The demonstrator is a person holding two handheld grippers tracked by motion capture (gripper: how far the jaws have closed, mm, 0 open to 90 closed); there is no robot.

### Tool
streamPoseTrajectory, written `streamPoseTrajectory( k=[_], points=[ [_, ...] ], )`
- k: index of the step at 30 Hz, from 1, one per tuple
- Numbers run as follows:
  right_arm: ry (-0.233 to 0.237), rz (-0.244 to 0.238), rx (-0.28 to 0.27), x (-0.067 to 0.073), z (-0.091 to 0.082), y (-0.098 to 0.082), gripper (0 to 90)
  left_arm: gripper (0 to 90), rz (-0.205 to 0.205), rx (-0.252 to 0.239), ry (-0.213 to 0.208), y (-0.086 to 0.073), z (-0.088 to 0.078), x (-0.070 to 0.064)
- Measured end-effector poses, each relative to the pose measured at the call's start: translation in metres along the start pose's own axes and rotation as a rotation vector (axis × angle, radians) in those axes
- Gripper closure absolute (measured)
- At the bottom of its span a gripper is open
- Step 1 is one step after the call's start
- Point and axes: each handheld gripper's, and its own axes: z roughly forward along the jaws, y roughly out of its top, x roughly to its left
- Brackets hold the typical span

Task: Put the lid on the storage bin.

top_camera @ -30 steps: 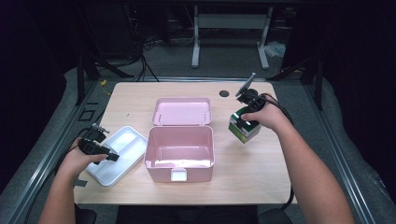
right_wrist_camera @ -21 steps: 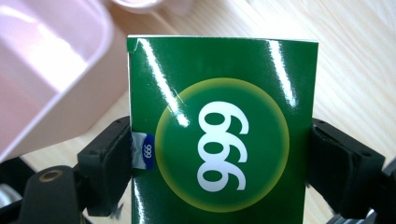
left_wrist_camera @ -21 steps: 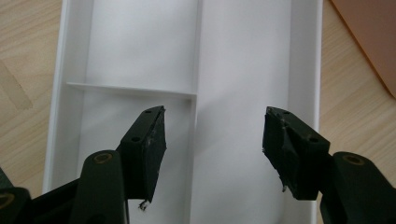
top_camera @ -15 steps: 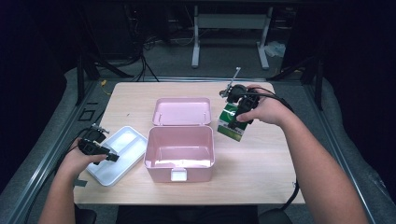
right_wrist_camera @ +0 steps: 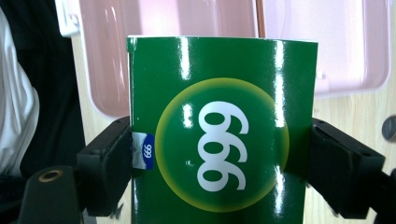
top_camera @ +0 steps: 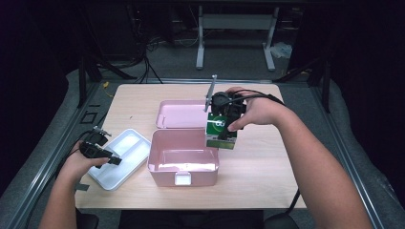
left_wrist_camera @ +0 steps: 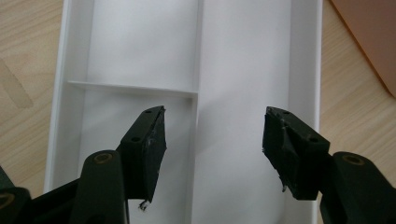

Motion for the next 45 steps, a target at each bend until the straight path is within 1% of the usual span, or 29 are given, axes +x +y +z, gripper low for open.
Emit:
streamPoseTrajectory(
  k=[2, 6, 8, 10, 11, 12, 13, 14, 15, 17, 18, 19, 20, 22, 23, 24, 26, 29, 30, 31, 32, 33, 34, 35, 36, 37, 40, 41, 45],
  points=[
    [-0.001, -0.006, -0.003, 0.0, 0.0, 0.003, 16.1, 39.6, 0.001, -0.002, -0.001, 0.0, 0.0, 0.0],
    [0.002, -0.034, -0.003, 0.002, 0.002, 0.022, 16.1, 39.7, 0.002, -0.004, -0.003, 0.0, -0.001, 0.0],
    [0.014, -0.053, -0.015, 0.004, 0.009, 0.033, 16.1, 39.7, 0.001, -0.007, -0.004, 0.0, -0.001, 0.0],
    [0.017, -0.062, -0.003, 0.004, 0.01, 0.037, 16.1, 39.7, 0.001, -0.008, -0.004, 0.0, -0.001, 0.0],
    [0.013, -0.065, -0.014, 0.006, 0.013, 0.04, 16.1, 39.7, 0.001, -0.008, -0.004, 0.0, -0.001, 0.0],
    [0.008, -0.074, -0.006, 0.006, 0.015, 0.043, 16.1, 39.7, 0.002, -0.008, -0.004, 0.0, -0.002, 0.0],
    [0.029, -0.082, -0.006, 0.007, 0.018, 0.047, 16.1, 39.7, 0.002, -0.008, -0.004, 0.0, -0.002, 0.0],
    [0.021, -0.084, -0.005, 0.008, 0.02, 0.048, 16.1, 39.7, 0.004, -0.007, -0.005, 0.0, -0.001, 0.001],
    [0.021, -0.084, -0.005, 0.008, 0.02, 0.048, 16.1, 39.7, 0.004, -0.007, -0.005, 0.0, -0.001, 0.001],
    [0.041, -0.089, 0.007, 0.008, 0.024, 0.049, 16.1, 39.7, 0.003, -0.007, -0.004, 0.0, -0.001, 0.001],
    [0.037, -0.091, 0.014, 0.009, 0.029, 0.049, 16.1, 39.7, 0.003, -0.007, -0.003, -0.001, -0.001, 0.001],
    [0.037, -0.091, 0.014, 0.009, 0.029, 0.049, 16.1, 39.7, 0.003, -0.008, -0.004, -0.001, -0.002, 0.001],
    [0.041, -0.084, 0.022, 0.01, 0.034, 0.047, 16.1, 39.7, 0.002, -0.012, -0.009, 0.0, -0.002, 0.001],
    [0.048, -0.081, 0.026, 0.01, 0.036, 0.046, 16.1, 39.7, 0.005, -0.015, -0.009, 0.0, -0.003, 0.0],
    [0.053, -0.08, 0.024, 0.01, 0.041, 0.044, 16.1, 39.7, 0.005, -0.016, -0.009, 0.0, -0.003, 0.0],
    [0.041, -0.079, 0.024, 0.011, 0.045, 0.043, 16.1, 39.7, 0.006, -0.017, -0.009, 0.0, -0.003, 0.0],
    [0.044, -0.08, 0.033, 0.013, 0.053, 0.041, 16.1, 39.7, 0.006, -0.014, -0.008, 0.001, -0.003, -0.001],
    [0.055, -0.083, 0.042, 0.015, 0.066, 0.039, 16.1, 39.7, 0.008, -0.01, -0.008, 0.001, -0.002, -0.001],
    [0.066, -0.081, 0.031, 0.016, 0.077, 0.038, 16.1, 39.7, 0.008, -0.01, -0.01, 0.001, -0.002, -0.001],
    [0.066, -0.081, 0.031, 0.016, 0.077, 0.038, 16.1, 39.7, 0.008, -0.011, -0.011, 0.001, -0.002, -0.002],
    [0.067, -0.083, 0.049, 0.016, 0.085, 0.038, 16.1, 39.7, 0.008, -0.012, -0.012, 0.001, -0.002, -0.002],
    [0.067, -0.083, 0.049, 0.016, 0.085, 0.038, 16.1, 39.7, 0.008, -0.012, -0.012, 0.001, -0.002, -0.002],
    [0.068, -0.081, 0.053, 0.017, 0.093, 0.038, 16.0, 39.7, 0.009, -0.009, -0.01, 0.001, -0.001, -0.001],
    [0.068, -0.081, 0.053, 0.017, 0.093, 0.038, 16.0, 39.7, 0.009, -0.009, -0.01, 0.001, -0.001, -0.001],
    [0.069, -0.086, 0.059, 0.016, 0.099, 0.038, 16.0, 39.7, 0.008, -0.008, -0.011, 0.0, -0.001, 0.0],
    [0.069, -0.086, 0.059, 0.016, 0.099, 0.038, 16.0, 39.7, 0.008, -0.008, -0.011, 0.0, -0.001, 0.0],
    [0.068, -0.078, 0.051, 0.017, 0.107, 0.037, 16.0, 39.7, 0.008, -0.006, -0.01, 0.0, -0.001, 0.0],
    [0.074, -0.073, 0.04, 0.016, 0.112, 0.037, 16.0, 39.7, 0.008, -0.008, -0.012, 0.001, 0.0, 0.0],
    [0.075, -0.07, 0.048, 0.016, 0.117, 0.036, 15.9, 39.7, 0.012, -0.004, -0.013, 0.001, 0.0, -0.001]
  ],
)
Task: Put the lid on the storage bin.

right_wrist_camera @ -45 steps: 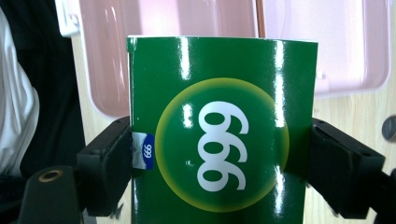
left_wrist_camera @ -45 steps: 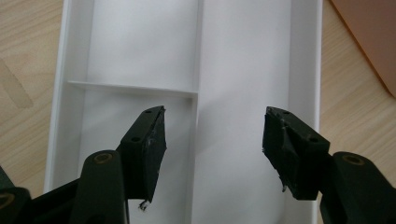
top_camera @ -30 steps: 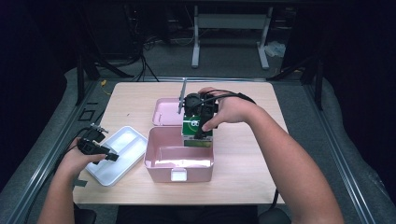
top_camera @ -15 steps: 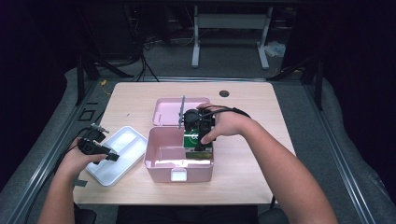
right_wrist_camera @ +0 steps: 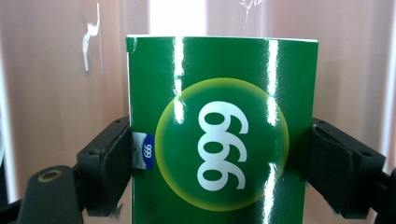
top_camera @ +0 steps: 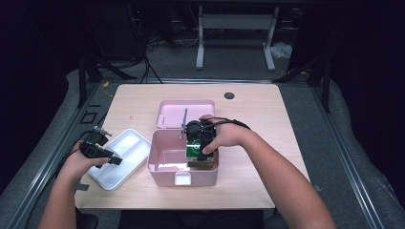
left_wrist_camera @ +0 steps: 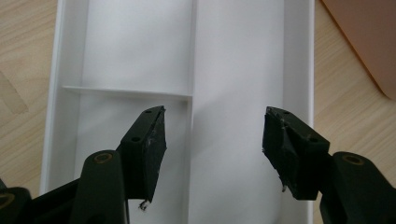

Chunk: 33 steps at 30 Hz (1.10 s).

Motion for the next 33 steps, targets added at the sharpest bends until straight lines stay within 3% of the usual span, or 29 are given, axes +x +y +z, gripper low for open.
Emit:
streamPoseTrajectory(
  k=[17, 23, 33],
  points=[
    [0.024, 0.031, 0.009, -0.002, 0.018, -0.005, 15.4, 39.7, 0.007, 0.01, -0.001, 0.0, 0.002, 0.001],
    [0.011, 0.056, 0.05, -0.002, 0.025, -0.008, 13.9, 40.3, 0.012, 0.015, 0.002, 0.0, 0.003, 0.0],
    [-0.021, 0.053, -0.019, 0.003, 0.0, -0.008, 15.1, 40.3, 0.013, 0.019, 0.004, 0.0, 0.004, 0.0]
  ],
)
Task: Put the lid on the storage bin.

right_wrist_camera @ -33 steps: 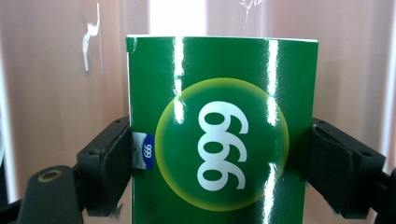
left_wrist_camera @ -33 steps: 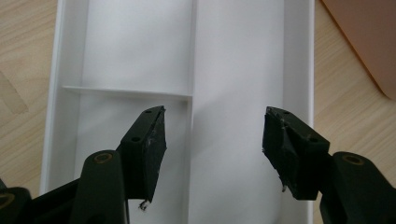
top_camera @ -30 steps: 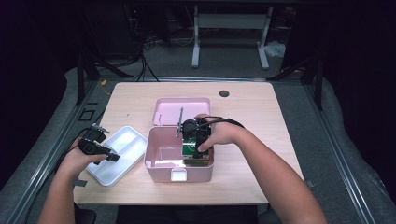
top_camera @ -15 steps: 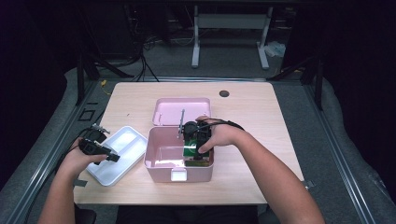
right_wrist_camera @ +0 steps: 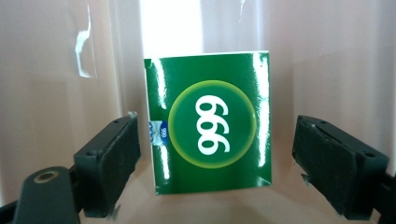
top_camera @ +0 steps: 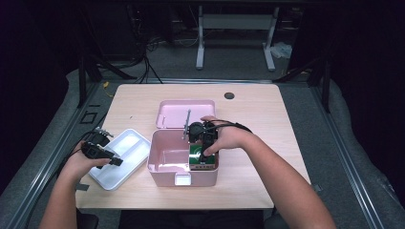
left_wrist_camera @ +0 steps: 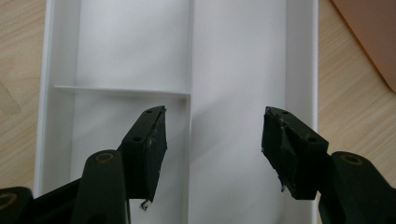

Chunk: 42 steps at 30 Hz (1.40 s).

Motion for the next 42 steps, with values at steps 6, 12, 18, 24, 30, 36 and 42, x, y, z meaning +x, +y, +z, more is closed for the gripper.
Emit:
streamPoseTrajectory(
  k=[6, 12, 18, 24, 30, 36, 42],
  points=[
    [-0.013, -0.001, -0.007, 0.003, -0.018, -0.003, 19.9, 40.4, 0.0, 0.006, -0.002, 0.0, 0.001, -0.001],
    [-0.036, 0.026, -0.011, 0.003, -0.042, -0.017, 23.6, 40.4, -0.004, -0.001, -0.007, 0.0, 0.001, 0.0],
    [-0.066, 0.07, -0.024, -0.001, -0.06, -0.036, 24.1, 40.4, -0.006, -0.001, -0.006, -0.001, 0.0, 0.0],
    [-0.086, 0.122, -0.021, -0.005, -0.069, -0.059, 25.2, 40.4, -0.014, -0.008, -0.009, -0.002, -0.001, 0.002],
    [-0.092, 0.222, -0.037, -0.013, -0.069, -0.086, 27.2, 40.4, -0.027, -0.016, -0.006, -0.005, -0.004, 0.006],
    [-0.163, 0.421, -0.094, -0.017, -0.054, -0.114, 28.5, 40.4, -0.024, -0.013, -0.006, -0.005, -0.003, 0.005],
    [-0.229, 0.51, -0.118, -0.011, -0.04, -0.125, 28.4, 40.4, -0.025, -0.009, -0.004, -0.005, -0.003, 0.005]
  ],
)
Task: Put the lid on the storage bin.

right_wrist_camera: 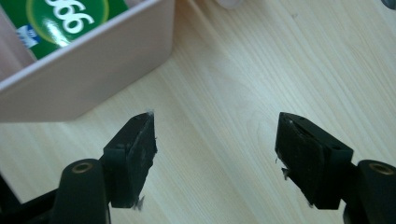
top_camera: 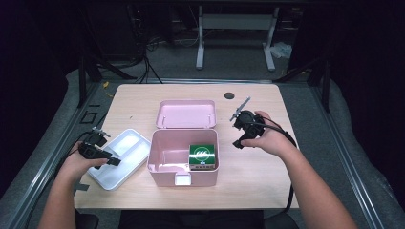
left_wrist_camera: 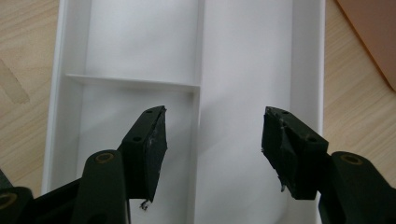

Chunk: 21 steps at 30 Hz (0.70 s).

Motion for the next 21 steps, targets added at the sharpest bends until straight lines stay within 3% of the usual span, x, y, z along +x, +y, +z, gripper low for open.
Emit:
streamPoseTrajectory(
  k=[4, 7, 8, 9, 14, 17, 21],
  points=[
    [-0.072, 0.094, -0.062, 0.006, 0.014, -0.015, 28.6, 40.5, -0.003, 0.003, 0.003, -0.001, 0.0, 0.001],
    [-0.083, 0.165, -0.118, 0.011, 0.026, -0.03, 28.9, 40.8, -0.001, 0.004, 0.006, -0.001, 0.0, 0.001],
    [-0.082, 0.213, -0.153, 0.015, 0.032, -0.04, 29.2, 41.0, 0.002, 0.005, 0.006, 0.0, 0.0, 0.001],
    [-0.082, 0.213, -0.153, 0.015, 0.032, -0.04, 29.2, 41.0, 0.002, 0.006, 0.008, 0.0, 0.0, 0.001],
    [-0.083, 0.331, -0.235, 0.022, 0.045, -0.064, 33.0, 42.7, 0.015, 0.009, 0.015, 0.001, -0.001, -0.001],
    [-0.092, 0.356, -0.277, 0.026, 0.054, -0.075, 34.4, 44.5, 0.016, 0.021, 0.022, 0.0, -0.001, 0.002],
    [-0.1, 0.352, -0.323, 0.03, 0.061, -0.084, 35.0, 48.8, 0.014, 0.032, 0.031, 0.001, -0.001, 0.003]
  ],
)
